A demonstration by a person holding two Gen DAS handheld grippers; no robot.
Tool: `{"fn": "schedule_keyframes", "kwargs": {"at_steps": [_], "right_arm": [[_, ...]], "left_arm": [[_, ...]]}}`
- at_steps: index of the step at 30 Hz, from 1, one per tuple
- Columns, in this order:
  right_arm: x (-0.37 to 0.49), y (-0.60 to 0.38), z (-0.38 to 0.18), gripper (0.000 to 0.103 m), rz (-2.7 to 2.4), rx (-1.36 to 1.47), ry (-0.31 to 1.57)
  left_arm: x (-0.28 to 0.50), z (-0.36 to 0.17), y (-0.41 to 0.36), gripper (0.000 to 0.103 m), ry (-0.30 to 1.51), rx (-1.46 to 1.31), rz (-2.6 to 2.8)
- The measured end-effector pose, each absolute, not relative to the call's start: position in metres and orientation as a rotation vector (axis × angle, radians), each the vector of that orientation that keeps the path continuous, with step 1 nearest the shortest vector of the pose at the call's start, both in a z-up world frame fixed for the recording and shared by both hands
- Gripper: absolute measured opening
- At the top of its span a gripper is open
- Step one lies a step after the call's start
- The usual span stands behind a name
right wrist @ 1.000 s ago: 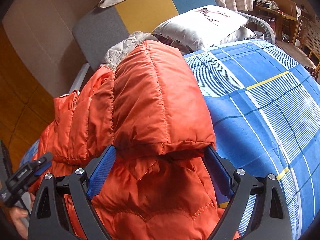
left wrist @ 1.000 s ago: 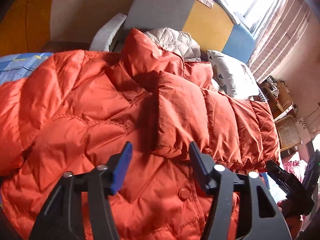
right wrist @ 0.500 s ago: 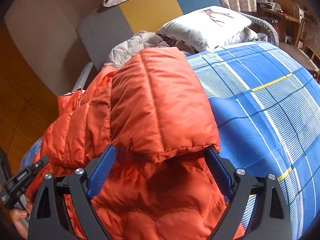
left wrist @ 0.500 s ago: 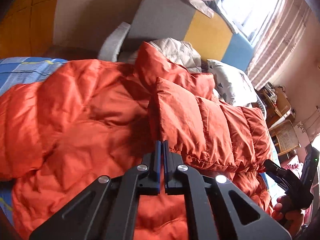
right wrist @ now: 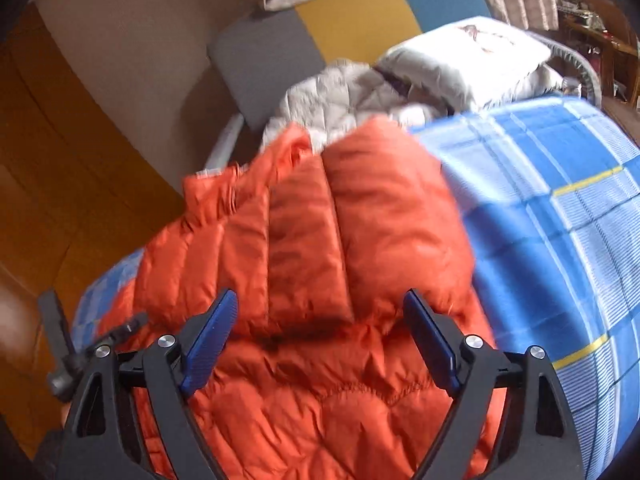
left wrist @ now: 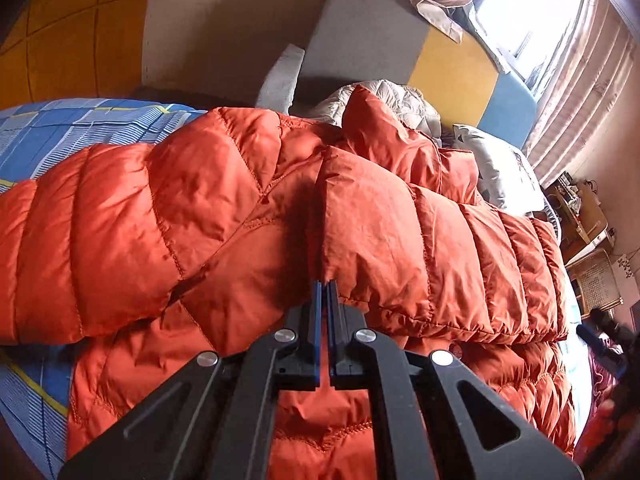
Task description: Fold large clothes
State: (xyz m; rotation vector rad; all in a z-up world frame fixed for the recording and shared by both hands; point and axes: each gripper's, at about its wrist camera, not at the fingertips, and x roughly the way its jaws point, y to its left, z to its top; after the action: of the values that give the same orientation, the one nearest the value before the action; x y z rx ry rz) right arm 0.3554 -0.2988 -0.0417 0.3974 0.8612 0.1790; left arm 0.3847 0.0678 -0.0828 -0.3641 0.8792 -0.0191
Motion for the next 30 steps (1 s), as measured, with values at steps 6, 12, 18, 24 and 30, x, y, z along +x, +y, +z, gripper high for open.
{"fn": "schedule_keyframes", "kwargs": {"at_steps": [6, 12, 18, 24, 30], "right_arm": [[0.400, -0.305, -0.054, 0.077, -0.015, 0.349, 0.857], [0.444, -0.292, -0.083, 0.070, -0.091, 0.219, 0.915], [0.458, -0.283, -0.118, 0.074, -0.104, 0.119, 0.962], [0.454, -0.274, -0.132, 0.076, -0.149, 0.049, 0.917], [0.451, -0.269, -0.119, 0.083, -0.187, 0.006, 0.947]], "left_arm": [[0.381, -0.094, 0.069, 0.002, 0.884, -0.367, -0.020], [0.381, -0.105, 0.071, 0.002, 0.895, -0.364, -0.008], [0.385, -0.117, 0.070, 0.002, 0.906, -0.364, -0.011], [0.388, -0.120, 0.066, 0.003, 0.912, -0.342, 0.000], [0.382, -0.110, 0.064, 0.021, 0.923, -0.314, 0.033]]}}
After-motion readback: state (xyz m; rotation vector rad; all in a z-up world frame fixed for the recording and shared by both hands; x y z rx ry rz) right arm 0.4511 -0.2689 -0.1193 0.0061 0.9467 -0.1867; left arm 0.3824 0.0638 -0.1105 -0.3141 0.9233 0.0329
